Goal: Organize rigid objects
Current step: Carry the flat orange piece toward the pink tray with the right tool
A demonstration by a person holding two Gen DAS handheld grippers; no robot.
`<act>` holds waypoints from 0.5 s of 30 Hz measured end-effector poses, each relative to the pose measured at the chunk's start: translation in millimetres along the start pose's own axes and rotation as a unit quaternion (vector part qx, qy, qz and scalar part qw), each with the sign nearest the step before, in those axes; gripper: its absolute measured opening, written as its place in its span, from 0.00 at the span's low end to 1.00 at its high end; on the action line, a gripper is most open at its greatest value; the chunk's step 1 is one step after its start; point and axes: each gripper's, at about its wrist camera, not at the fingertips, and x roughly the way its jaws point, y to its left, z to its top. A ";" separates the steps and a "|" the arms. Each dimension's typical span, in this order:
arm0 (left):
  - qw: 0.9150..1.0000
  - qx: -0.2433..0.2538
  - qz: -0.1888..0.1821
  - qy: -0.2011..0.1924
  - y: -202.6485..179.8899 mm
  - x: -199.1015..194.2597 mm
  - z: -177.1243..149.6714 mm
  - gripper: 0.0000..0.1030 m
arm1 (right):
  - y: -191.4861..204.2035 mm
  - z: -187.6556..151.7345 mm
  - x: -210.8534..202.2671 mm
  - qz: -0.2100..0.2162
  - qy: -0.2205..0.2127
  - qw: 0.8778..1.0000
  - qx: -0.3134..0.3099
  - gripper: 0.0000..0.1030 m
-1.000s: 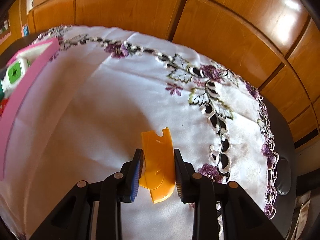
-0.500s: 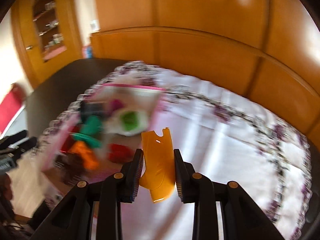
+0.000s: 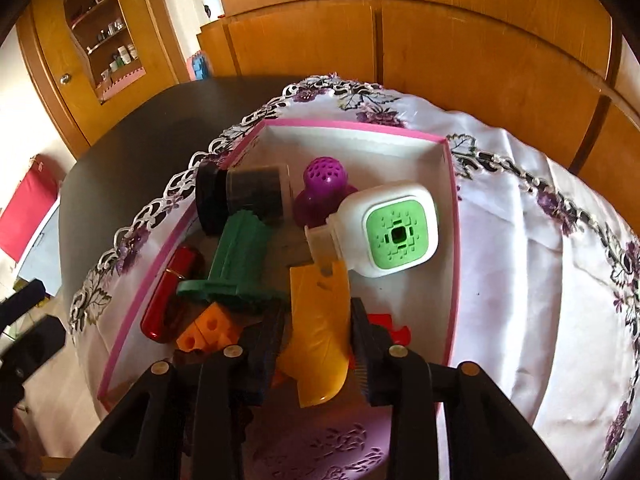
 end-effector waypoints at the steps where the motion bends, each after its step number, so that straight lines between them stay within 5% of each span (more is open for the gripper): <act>1: 1.000 0.001 0.001 -0.001 -0.6 -0.3 -0.2 0.90 | -0.8 0.1 -0.6 0.001 0.001 1.000 0.002 0.31; 15: 1.000 0.003 0.011 -0.014 -6.3 -10.9 2.8 0.99 | 0.4 -11.2 -20.3 0.005 -0.018 1.000 0.019 0.42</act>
